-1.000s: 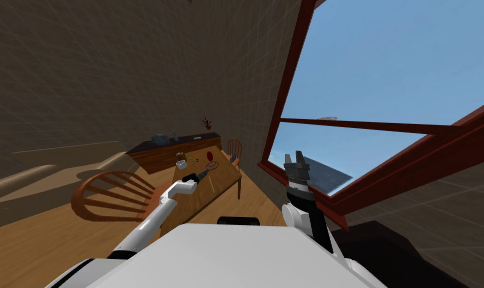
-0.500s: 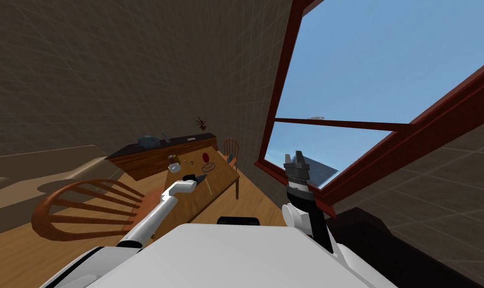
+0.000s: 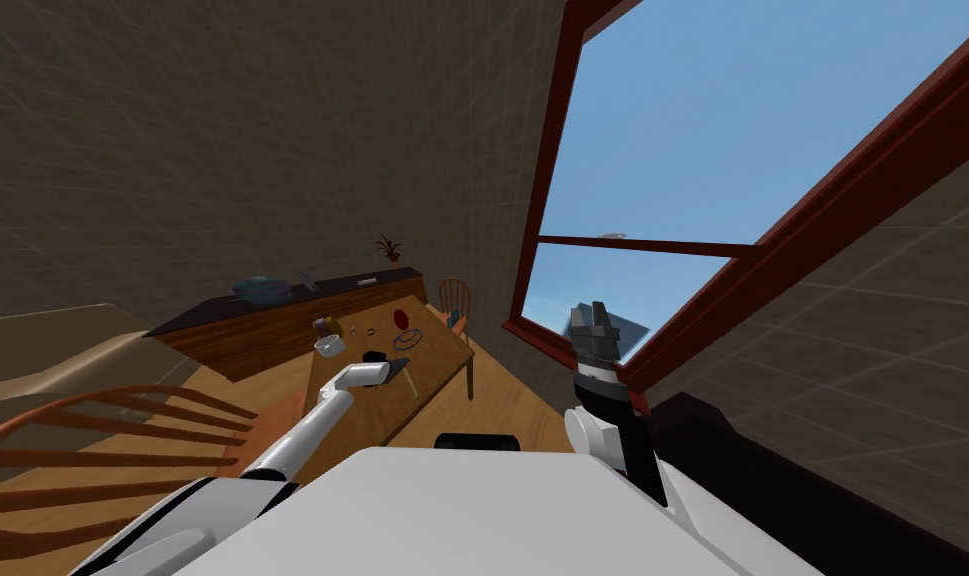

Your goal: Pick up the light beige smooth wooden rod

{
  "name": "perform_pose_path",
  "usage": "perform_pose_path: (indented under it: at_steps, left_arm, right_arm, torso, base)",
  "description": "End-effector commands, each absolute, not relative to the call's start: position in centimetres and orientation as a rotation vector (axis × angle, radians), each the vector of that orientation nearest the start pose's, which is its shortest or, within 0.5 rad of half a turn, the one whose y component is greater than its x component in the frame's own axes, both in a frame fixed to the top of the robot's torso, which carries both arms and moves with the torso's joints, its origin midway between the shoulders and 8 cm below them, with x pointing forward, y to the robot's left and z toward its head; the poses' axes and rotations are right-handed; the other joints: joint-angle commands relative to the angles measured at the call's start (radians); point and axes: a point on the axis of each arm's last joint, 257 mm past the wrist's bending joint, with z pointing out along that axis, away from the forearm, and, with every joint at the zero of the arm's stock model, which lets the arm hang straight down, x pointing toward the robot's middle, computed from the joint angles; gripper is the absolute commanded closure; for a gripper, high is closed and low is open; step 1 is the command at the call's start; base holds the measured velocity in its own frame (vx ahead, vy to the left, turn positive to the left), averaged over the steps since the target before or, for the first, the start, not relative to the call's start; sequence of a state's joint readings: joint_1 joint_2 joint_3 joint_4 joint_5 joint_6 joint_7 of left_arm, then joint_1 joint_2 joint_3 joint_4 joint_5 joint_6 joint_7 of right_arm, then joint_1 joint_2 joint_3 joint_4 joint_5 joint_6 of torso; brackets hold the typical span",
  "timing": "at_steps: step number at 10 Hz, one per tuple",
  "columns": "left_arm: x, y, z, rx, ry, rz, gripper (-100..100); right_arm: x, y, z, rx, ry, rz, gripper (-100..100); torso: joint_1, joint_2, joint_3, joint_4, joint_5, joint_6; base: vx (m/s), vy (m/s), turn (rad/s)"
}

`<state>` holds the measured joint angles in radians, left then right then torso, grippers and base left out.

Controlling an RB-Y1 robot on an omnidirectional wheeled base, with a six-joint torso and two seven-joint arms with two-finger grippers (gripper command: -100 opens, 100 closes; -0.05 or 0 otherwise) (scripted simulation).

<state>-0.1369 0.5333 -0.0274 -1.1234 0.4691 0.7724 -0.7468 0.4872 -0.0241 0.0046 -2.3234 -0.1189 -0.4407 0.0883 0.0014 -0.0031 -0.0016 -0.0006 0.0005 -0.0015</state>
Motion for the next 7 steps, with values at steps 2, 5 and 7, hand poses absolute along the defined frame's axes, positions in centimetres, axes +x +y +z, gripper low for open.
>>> perform_pose_path:
  at_steps: [2, 5, 7]
  left_arm:
    - [40.9, 45.5, -48.4, -1.238, 2.389, -0.102, -100]
    - [38.1, 46.1, -50.3, -1.325, 2.489, -0.079, -100]
    - [36.5, 46.5, -51.3, -1.372, 2.522, -0.061, -100]
  right_arm:
    - [34.5, -28.6, 3.7, 0.685, 0.589, 1.309, 0]
    - [34.5, -28.6, 3.7, 0.685, 0.589, 1.309, 0]
    - [34.5, -28.6, 3.7, 0.685, 0.589, 1.308, 0]
  torso:
    - [-0.001, 0.0, 0.0, 0.0, 0.0, 0.001]
    - [0.0, 0.0, 0.0, 0.0, 0.0, 0.001]
    - [0.0, 0.0, 0.0, 0.0, 0.0, 0.0]
  base:
    - [0.012, 0.008, -0.126]
    - [0.017, 0.011, -0.198]
    - [0.017, 0.007, -0.071]
